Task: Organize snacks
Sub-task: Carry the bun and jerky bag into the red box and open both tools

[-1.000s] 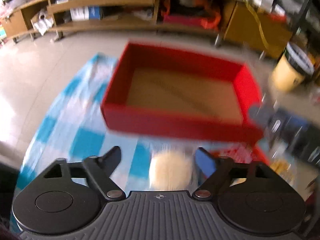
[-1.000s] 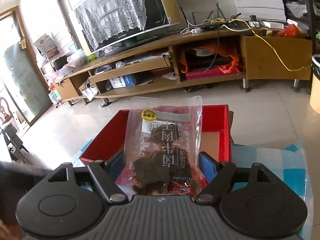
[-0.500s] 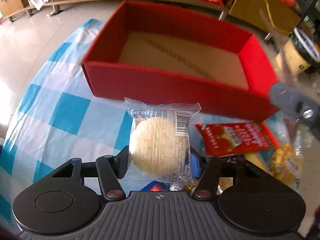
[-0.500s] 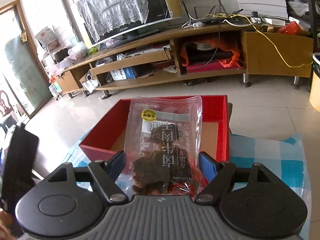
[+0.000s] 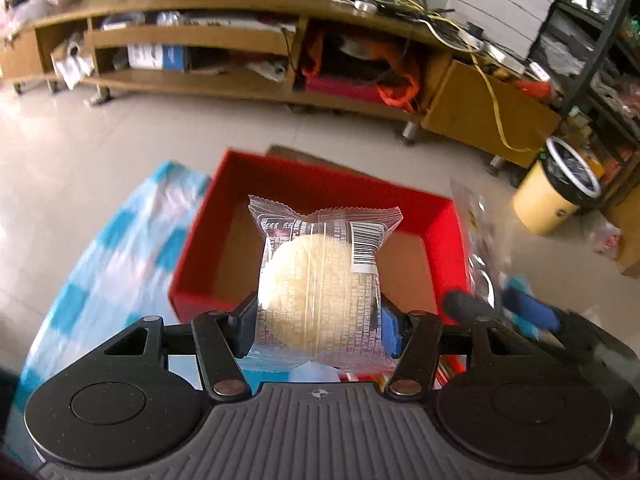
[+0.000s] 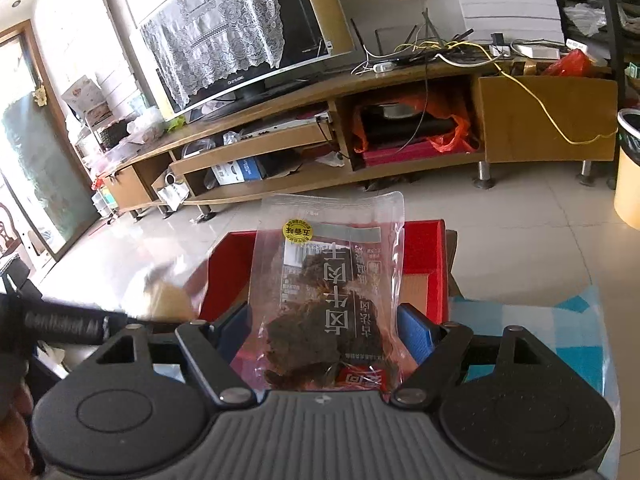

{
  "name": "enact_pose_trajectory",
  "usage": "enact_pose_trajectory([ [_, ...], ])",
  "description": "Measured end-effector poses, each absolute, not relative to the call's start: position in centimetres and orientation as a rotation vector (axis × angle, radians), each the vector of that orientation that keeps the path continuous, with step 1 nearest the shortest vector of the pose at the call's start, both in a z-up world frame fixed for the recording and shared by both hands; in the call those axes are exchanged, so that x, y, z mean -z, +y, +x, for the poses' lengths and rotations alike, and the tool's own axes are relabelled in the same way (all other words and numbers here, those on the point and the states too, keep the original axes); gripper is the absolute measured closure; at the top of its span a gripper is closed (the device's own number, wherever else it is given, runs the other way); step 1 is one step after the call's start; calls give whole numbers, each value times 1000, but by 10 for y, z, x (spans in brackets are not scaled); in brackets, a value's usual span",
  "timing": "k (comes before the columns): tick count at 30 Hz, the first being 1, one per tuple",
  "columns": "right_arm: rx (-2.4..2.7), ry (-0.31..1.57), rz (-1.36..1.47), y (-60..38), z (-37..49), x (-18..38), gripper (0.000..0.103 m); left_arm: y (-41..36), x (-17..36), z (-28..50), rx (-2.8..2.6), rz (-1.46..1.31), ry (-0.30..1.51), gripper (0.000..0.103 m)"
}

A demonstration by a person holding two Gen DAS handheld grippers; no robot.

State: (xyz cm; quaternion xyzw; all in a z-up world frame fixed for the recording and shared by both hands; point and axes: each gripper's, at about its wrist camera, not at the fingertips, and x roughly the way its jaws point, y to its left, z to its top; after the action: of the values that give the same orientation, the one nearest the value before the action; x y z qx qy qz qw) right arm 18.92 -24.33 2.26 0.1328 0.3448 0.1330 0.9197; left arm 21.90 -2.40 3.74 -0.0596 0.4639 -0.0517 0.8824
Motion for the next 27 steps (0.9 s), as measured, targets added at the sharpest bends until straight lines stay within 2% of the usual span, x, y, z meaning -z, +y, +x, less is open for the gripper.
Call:
enact_pose_trajectory([
  [7,-254,733,276,-243,221,-8,26,-28,-11,260,42,-86,952,37],
  [11,-258,776,264,-237,236,7,25,-21,13,272,24,-81,1005,37],
  [12,-261,793,263,-234,238,12,24,-19,17,272,20,-81,1016,36],
  [16,-264,844,254,-231,242,25,19,-10,26,271,-2,-87,1044,18],
  [27,-274,900,133,-223,230,29,17,-20,38,251,-26,82,1114,16],
])
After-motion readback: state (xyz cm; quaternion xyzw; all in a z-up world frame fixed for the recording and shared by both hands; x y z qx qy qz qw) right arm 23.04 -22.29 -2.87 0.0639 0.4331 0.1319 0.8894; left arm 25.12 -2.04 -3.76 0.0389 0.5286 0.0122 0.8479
